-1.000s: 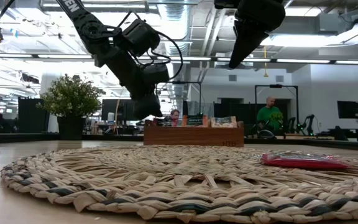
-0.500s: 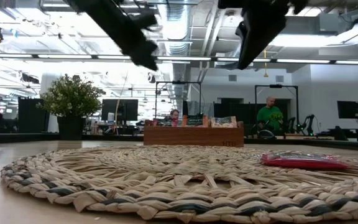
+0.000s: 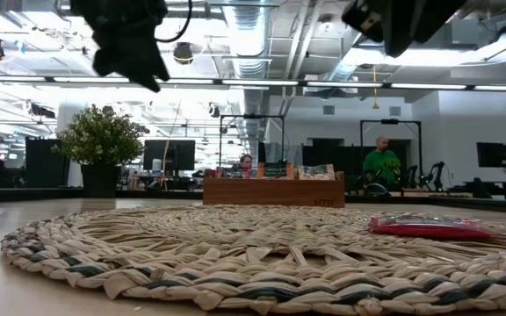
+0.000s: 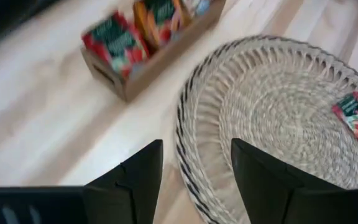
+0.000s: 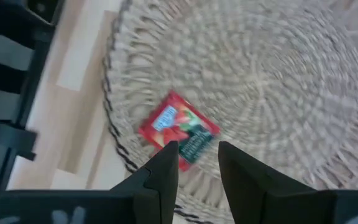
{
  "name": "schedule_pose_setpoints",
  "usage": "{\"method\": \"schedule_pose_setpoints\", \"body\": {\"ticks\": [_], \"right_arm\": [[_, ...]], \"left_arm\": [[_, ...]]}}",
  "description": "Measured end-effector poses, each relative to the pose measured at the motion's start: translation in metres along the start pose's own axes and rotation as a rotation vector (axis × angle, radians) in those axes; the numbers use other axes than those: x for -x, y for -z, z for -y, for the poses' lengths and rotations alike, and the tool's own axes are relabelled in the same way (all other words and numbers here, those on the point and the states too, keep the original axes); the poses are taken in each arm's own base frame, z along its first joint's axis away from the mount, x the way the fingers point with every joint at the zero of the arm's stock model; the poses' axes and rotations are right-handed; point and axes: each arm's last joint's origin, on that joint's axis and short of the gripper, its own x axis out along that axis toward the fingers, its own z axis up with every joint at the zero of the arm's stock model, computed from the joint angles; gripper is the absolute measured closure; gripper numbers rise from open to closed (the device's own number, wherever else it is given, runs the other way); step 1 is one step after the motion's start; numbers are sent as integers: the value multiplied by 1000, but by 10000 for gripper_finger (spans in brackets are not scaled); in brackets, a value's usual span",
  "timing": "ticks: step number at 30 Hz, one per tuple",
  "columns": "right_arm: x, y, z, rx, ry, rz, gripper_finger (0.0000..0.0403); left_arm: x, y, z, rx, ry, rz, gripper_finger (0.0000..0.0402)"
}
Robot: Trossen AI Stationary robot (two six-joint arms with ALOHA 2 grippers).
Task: Pick & Place Tea
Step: Put the red tea bag into the left section of the wooden organizer
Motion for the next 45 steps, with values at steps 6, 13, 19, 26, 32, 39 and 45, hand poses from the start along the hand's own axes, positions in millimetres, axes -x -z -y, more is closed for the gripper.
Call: {"method": "schedule_pose_setpoints", "body": {"ticks": [6, 13, 19, 26, 32, 39, 45], "right_arm": [[-12, 4, -18, 41, -29, 39, 296], [-32, 7, -25, -21, -34, 3, 296], [-65, 2, -18, -170, -15, -51, 296], [-78, -2, 0, -348, 22, -101, 296], [-85, -1, 5, -413, 35, -126, 296], [-100, 7, 3, -444, 67, -213, 296], [-107, 9, 8, -470, 93, -233, 296]], "left_arm": [[-10, 36, 11, 83, 26, -21, 220], [-13, 59, 16, 32, 5, 36, 220], [-9, 65, 7, -64, 8, 53, 220], [12, 73, -18, -90, 107, 136, 220], [22, 89, -42, -83, 185, 187, 220], [20, 103, -53, -73, 242, 200, 220], [18, 107, -54, -104, 239, 191, 220]]}}
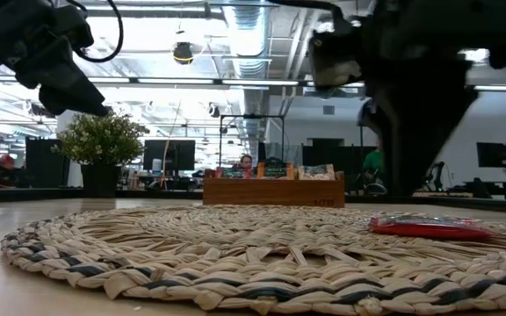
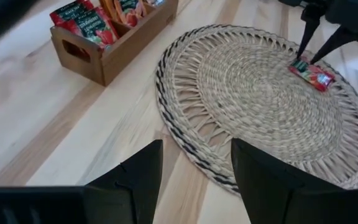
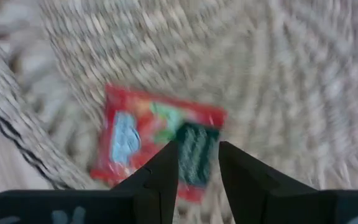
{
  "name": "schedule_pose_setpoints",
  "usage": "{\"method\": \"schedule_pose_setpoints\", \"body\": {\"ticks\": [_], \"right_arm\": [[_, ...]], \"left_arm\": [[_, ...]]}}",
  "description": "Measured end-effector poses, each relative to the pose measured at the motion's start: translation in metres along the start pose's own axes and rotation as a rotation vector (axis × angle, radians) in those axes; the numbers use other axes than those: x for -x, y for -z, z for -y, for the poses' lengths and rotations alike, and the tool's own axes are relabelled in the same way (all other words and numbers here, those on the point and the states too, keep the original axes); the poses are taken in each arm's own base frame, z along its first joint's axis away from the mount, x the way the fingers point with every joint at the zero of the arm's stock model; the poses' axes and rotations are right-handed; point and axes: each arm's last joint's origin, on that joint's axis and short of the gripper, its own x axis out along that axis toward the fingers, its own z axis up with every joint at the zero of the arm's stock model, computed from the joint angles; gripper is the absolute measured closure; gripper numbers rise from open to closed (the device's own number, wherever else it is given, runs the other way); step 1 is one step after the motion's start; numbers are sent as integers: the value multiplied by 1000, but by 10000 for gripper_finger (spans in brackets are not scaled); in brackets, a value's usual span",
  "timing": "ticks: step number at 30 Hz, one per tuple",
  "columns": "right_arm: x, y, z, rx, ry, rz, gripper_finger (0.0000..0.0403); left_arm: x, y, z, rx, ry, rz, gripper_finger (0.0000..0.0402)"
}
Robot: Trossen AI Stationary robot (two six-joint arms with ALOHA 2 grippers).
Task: Pick & Place Tea
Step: Put the red tea bag into the left section of the wooden organizer
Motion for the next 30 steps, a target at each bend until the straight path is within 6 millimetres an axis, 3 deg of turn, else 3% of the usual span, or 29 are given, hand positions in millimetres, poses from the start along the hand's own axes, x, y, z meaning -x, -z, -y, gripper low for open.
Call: {"method": "schedule_pose_setpoints", "body": {"ticks": [8, 24, 30], "right_arm": [[-15, -2, 2, -14, 17, -33, 296], [-24, -7, 5, -49, -4, -41, 297], [-24, -7, 5, -50, -5, -40, 331]], "left_arm": [[0, 1, 0, -32, -2, -4, 220], [0, 2, 0, -35, 4, -15, 220], [0, 2, 0, -33, 4, -14, 220]]}}
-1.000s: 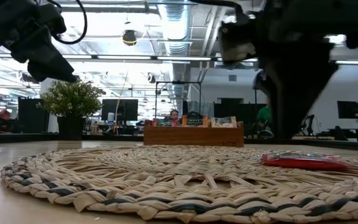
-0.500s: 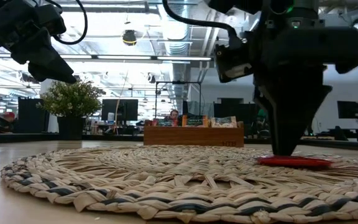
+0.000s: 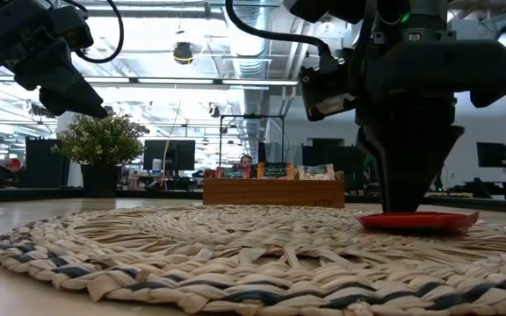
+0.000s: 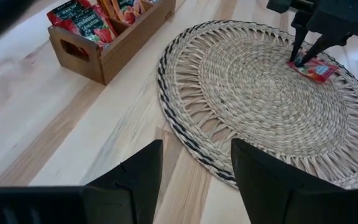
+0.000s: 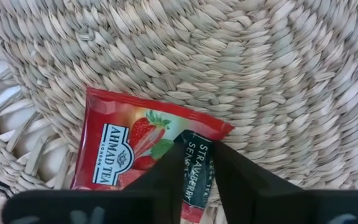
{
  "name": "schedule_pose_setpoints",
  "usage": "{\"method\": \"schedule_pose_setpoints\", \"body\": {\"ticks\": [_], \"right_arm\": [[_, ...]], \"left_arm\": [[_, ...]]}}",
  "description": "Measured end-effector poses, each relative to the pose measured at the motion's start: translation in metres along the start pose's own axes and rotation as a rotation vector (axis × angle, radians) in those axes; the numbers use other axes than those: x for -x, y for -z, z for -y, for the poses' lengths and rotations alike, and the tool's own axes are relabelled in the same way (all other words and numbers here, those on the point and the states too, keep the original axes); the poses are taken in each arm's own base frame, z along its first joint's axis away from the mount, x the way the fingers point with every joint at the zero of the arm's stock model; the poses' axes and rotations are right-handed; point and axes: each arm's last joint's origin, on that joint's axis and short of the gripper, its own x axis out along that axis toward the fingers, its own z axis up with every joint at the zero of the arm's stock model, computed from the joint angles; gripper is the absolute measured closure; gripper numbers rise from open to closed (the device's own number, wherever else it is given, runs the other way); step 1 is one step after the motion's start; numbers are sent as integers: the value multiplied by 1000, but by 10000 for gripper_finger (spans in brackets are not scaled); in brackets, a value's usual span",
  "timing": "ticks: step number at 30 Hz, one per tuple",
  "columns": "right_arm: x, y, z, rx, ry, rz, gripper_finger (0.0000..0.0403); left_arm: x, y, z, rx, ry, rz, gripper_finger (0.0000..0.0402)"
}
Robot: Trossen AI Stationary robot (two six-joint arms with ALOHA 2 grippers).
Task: Pick & Place Tea
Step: Put the red tea bag into the left section of the wooden organizer
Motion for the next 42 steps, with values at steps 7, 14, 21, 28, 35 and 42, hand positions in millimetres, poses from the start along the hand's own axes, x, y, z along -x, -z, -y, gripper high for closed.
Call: {"method": "schedule_pose_setpoints", "body": {"ticks": [7, 14, 21, 28, 35, 42], "right_arm": [[1, 0, 0, 11, -6, 2, 397], [7, 1, 0, 11, 17, -19, 401], [43, -12, -8, 45, 56, 23, 402], [102, -35, -18, 132, 194, 198, 402], [153, -57, -19, 233, 430, 460, 403], [166, -79, -9, 320, 557, 586, 403]], "left_arm": [[0, -2, 1, 10, 16, 23, 220], [0, -7, 4, 14, 43, 69, 220], [3, -20, 13, 72, 194, 158, 220], [6, -34, 22, 126, 341, 262, 220], [-4, -44, 32, 309, 388, 333, 220], [-16, -52, 43, 456, 448, 367, 220]]}}
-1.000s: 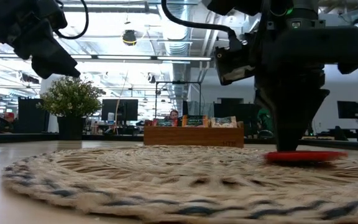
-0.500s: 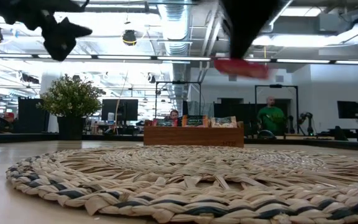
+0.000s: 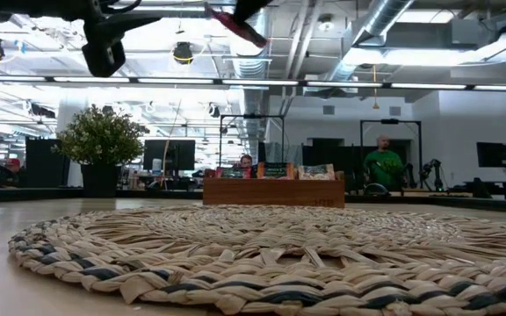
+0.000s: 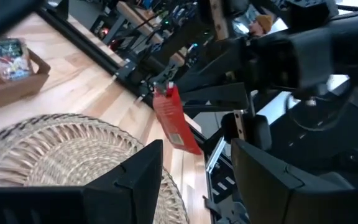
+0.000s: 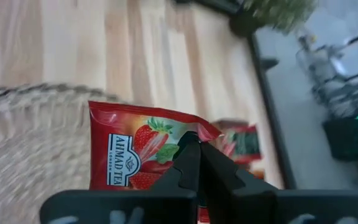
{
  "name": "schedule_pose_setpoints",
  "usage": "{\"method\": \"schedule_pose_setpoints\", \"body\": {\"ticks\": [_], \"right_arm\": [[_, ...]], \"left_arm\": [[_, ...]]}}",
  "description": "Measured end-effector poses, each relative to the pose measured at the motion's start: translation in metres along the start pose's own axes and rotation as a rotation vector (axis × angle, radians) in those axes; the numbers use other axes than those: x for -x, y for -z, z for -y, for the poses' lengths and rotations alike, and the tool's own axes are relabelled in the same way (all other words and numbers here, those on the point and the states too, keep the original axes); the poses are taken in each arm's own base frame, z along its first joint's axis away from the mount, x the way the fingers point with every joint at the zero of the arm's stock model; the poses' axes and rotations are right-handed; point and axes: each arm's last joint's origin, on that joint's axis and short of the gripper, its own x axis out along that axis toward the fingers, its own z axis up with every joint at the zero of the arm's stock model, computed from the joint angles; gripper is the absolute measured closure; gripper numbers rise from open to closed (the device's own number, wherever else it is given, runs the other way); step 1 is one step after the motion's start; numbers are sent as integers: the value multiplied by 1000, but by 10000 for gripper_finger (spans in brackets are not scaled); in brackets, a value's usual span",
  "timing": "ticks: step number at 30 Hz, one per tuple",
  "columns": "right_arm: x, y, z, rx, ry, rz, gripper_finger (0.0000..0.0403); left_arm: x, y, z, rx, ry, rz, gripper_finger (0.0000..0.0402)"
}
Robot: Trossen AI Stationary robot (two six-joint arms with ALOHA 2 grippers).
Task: Pick & Place Tea
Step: Put the red tea bag into the left section of the wooden organizer
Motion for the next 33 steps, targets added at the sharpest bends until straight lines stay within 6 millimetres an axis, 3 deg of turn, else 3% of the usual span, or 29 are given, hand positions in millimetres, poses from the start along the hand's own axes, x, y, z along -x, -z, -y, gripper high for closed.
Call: {"method": "schedule_pose_setpoints", "body": {"ticks": [7, 16, 24, 33], "right_arm": [[-10, -10, 15, 16, 52, 68, 403], [-14, -12, 21, 13, 63, 74, 403], [-14, -11, 21, 14, 63, 71, 403], [-14, -11, 21, 15, 63, 71, 403]], "left_arm": [[-21, -12, 19, 20, -28, 12, 220], [-54, -30, 36, -38, -214, -45, 220], [-76, -33, 34, -92, -356, -143, 220], [-79, -35, 30, -97, -393, -125, 239]]}}
